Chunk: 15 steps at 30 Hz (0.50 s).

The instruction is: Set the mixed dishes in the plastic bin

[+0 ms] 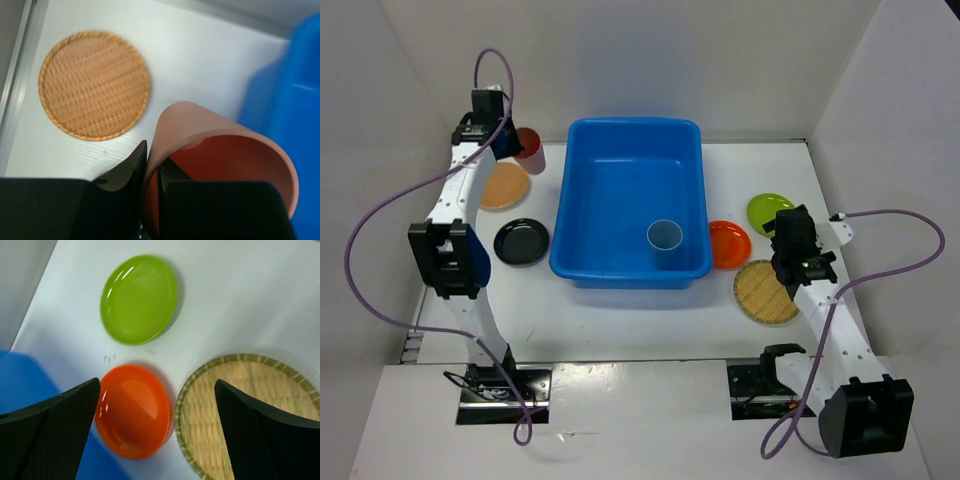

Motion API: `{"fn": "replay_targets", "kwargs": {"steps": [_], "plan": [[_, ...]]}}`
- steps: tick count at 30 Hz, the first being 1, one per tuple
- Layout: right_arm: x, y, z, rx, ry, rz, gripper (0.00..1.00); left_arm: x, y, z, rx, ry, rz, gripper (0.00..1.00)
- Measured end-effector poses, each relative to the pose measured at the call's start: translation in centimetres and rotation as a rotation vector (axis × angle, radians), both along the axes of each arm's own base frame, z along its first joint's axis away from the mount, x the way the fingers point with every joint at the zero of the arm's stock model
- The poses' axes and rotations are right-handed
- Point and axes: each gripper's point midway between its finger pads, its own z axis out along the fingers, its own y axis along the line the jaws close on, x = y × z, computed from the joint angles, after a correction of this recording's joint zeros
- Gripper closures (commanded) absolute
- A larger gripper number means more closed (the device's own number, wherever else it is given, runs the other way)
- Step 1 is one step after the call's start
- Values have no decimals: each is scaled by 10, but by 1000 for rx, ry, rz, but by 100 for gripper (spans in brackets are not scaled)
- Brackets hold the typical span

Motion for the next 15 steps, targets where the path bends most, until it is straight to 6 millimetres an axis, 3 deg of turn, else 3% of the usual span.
{"fn": "replay_targets", "kwargs": {"steps": [4,7,9,12,15], "plan": [[-1,-30,-13,14,9,-82,1,-17,-35,100,-67,-189,-140,100],[1,-53,-21,23,27,-128,1,-39,-86,181,-118,-342,-343,100],[2,-68,-31,38,53,-146,1,-55,-125,214,-137,-409,-486,100],[4,-83,-50,71,98,-150,1,-85,-191,225,-163,-413,-705,100],[10,-85,-64,96,129,-119,1,-106,-245,199,-182,-320,-853,98]]}}
